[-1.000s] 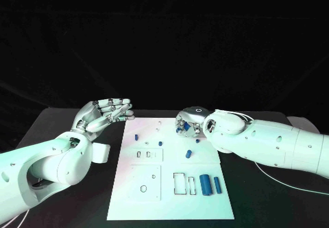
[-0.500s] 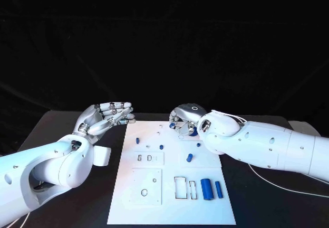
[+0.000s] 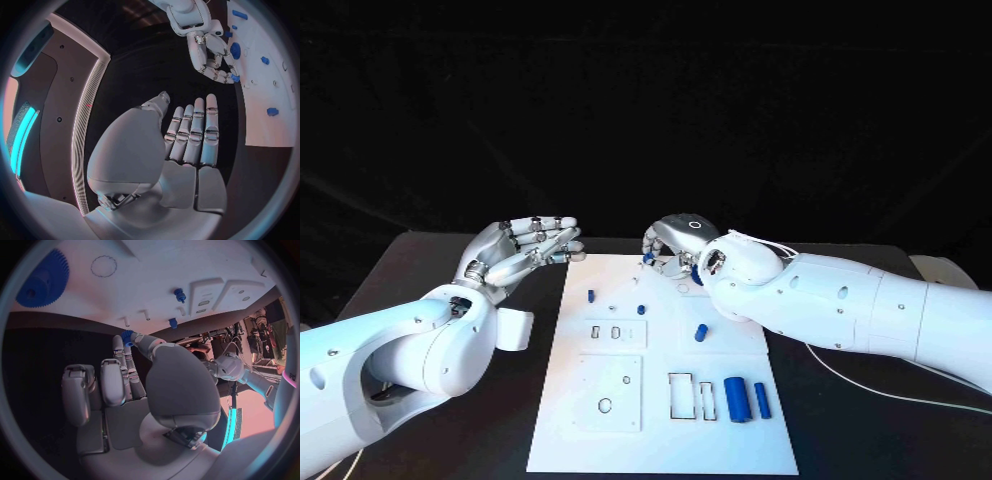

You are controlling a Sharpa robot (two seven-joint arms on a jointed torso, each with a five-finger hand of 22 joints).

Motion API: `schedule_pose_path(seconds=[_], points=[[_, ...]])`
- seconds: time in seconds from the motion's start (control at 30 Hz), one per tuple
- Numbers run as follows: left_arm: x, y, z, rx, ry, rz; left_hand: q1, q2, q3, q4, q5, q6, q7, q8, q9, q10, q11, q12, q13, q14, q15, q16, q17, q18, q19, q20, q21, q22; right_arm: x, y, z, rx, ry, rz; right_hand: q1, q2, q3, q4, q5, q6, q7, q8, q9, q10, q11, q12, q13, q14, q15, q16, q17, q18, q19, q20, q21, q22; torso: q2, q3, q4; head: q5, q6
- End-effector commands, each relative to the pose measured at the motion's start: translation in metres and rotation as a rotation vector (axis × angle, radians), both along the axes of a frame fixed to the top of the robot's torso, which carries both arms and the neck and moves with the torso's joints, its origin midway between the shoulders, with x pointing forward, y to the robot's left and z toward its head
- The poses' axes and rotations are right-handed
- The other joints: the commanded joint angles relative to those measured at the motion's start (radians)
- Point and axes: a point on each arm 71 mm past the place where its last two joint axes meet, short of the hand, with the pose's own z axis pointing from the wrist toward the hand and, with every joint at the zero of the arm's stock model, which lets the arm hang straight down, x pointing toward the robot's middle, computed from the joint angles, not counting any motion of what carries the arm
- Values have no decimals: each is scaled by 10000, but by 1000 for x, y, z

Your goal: Assemble the parts on the task board

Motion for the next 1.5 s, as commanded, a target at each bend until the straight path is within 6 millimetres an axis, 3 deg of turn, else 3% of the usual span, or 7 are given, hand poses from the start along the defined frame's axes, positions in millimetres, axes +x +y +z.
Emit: schedule_pose_path(seconds=[0.03,0.47,0.67,0.77,1.07,1.5], points=[[0,-3,2,-83,-68,-209,-105,3,62,2,-55,-62,104,-47,-13,-25,17,-62,-10,-82,-1,-57,9,47,-32,68,-45,-13,1,0,-2,-19,-17,-89,17,81,21,17,16,-63,9,48,210,13,-7,5,6,335,-63,69,9,-143,258,-69,57,1296,17,-7,23,35,-70],[0,-5,2,-99,-96,-247,-105,3,65,-3,-55,-64,101,-50,-14,-29,18,-64,-10,-91,1,-64,10,46,-32,70,-46,-15,7,3,-7,-177,22,-273,-90,26,-9,76,150,-113,32,50,268,5,15,-19,14,330,-45,78,-4,-138,240,-58,45,1278,39,-19,53,78,-101],[1,-6,4,-103,-118,-265,-105,3,65,-3,-55,-64,101,-50,-14,-29,18,-64,-10,-91,1,-64,10,46,-32,70,-46,-15,8,5,-10,-227,58,-310,-137,-9,-16,100,265,-132,31,54,301,5,15,-31,20,324,-42,77,-20,-137,236,-52,44,1281,15,-30,68,93,-216],[1,-6,4,-106,-131,-276,-105,3,71,-13,-55,-67,98,-55,-15,-34,18,-67,-9,-105,5,-77,14,46,-34,73,-50,-19,9,6,-10,-246,74,-316,-146,-16,-19,104,273,-134,32,55,305,6,16,-31,21,324,-41,80,-17,-137,237,-52,44,1282,27,-37,68,102,-211],[2,-6,7,-106,-192,-281,-105,3,71,-13,-55,-67,98,-55,-15,-34,18,-67,-9,-105,5,-77,14,46,-34,73,-50,-19,9,9,-15,-315,194,-292,-157,-26,-24,109,280,-138,33,55,310,5,17,-33,22,325,-40,86,-9,-137,237,-51,45,1284,40,-24,58,174,-258],[2,-7,11,-110,-265,-305,-105,3,71,-13,-55,-67,98,-55,-15,-34,18,-67,-9,-105,5,-77,14,46,-34,73,-50,-19,12,13,-22,-457,355,-350,-181,-67,-34,115,295,-182,44,38,322,-24,26,-55,21,315,-36,69,-44,-124,200,-48,13,1230,50,-40,65,139,-278]])
